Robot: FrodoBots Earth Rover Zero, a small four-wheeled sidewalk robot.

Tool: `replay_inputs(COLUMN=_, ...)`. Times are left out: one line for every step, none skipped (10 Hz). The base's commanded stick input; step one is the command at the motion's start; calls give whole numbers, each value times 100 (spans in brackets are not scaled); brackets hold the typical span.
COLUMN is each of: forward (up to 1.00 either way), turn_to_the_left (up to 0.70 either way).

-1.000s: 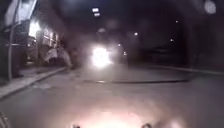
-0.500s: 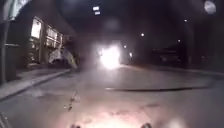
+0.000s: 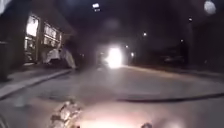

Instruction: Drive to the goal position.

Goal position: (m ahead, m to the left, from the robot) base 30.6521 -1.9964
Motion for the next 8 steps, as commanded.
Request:
replay_inputs(forward=100, turn_to_the_left=21)
replay_inputs(forward=100, turn_to_the_left=0)
replay_inputs(forward=100, turn_to_the_left=0)
replay_inputs(forward=100, turn_to_the_left=0)
replay_inputs(forward=100, turn_to_the_left=0)
replay_inputs(forward=100, turn_to_the_left=0)
replay_inputs(forward=100, turn_to_the_left=0)
replay_inputs(forward=100, turn_to_the_left=0)
